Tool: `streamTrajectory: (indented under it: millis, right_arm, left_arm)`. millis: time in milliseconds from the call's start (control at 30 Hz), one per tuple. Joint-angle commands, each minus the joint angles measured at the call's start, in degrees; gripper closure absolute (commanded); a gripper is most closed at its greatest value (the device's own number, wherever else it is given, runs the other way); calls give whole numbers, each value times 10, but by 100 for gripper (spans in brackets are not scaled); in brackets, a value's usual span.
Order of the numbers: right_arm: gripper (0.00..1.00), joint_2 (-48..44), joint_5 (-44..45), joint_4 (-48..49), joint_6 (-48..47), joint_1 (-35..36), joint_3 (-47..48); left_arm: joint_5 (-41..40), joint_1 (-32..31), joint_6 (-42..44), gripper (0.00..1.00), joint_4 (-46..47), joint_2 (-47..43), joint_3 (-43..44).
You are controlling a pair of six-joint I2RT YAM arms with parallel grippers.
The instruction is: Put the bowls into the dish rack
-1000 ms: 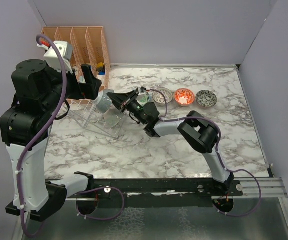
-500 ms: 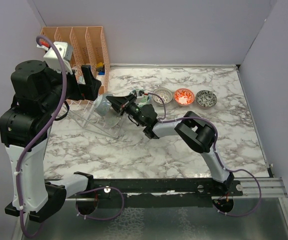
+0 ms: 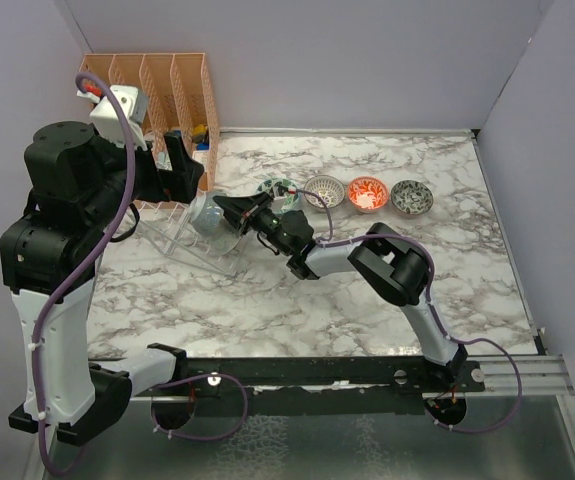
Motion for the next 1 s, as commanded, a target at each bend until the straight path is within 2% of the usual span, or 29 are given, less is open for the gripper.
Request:
streamTrajectory:
  millis: [0,333,500,733,967]
  right_arm:
    - [97,9,-2,25,20,7,10]
    - [96,23,-3,12,34,7,17]
    - [92,22,-10,-4,36,7,17]
    - [71,19,-17,-9,42,7,14]
    - [58,-3,-36,-51,42,7,3]
  left_arm:
    - [0,-4,7,1,-1,-6,-1]
    - [-5,-8,11,1,-1,-3,-2]
    - [-8,-11,13,1,-1,-2,-3]
    - [-13,-15,15,1,-1,0,-5]
    - [-18,-19,17,1,0,3,2]
